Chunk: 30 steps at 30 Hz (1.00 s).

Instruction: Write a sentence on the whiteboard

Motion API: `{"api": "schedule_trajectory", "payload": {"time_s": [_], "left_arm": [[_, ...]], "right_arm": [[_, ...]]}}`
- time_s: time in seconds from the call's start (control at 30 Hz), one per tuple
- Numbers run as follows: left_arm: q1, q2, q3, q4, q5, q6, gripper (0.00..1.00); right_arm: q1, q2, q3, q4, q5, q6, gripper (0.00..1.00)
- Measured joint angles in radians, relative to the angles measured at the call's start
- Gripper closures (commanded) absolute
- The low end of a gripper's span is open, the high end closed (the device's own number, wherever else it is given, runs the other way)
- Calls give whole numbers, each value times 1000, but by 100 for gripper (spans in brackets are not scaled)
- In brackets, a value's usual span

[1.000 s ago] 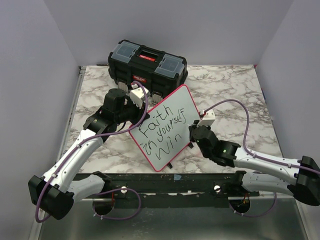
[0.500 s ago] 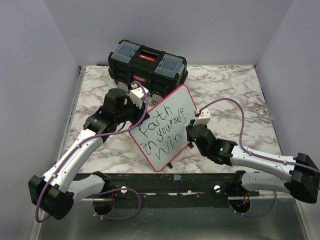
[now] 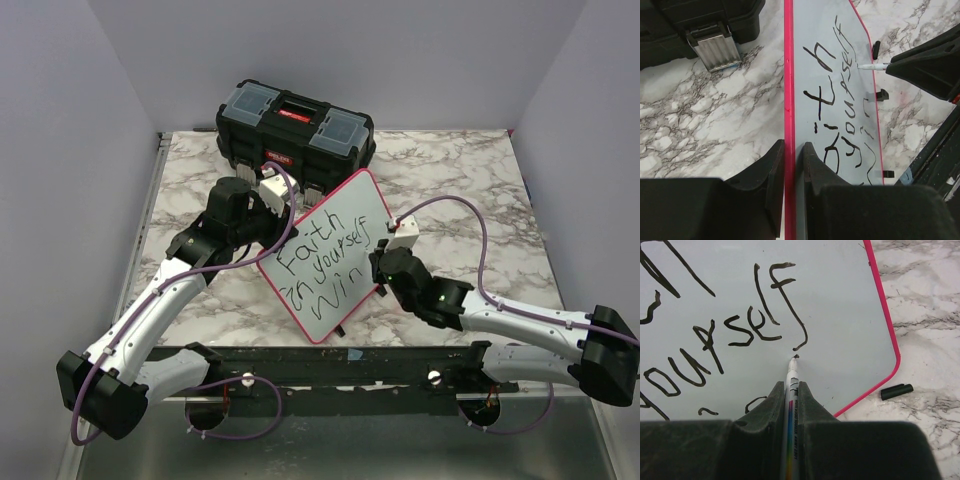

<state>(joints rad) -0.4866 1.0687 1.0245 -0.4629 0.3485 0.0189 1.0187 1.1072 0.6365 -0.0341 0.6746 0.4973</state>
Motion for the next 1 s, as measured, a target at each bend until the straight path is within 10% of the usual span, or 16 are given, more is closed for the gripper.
{"api": "schedule_trajectory", "payload": {"time_s": [1.0], "left_arm": [[1,0,0,-18,-20,0,100]], "right_arm": [[-5,-47,-47,11,-129,40,99]]}}
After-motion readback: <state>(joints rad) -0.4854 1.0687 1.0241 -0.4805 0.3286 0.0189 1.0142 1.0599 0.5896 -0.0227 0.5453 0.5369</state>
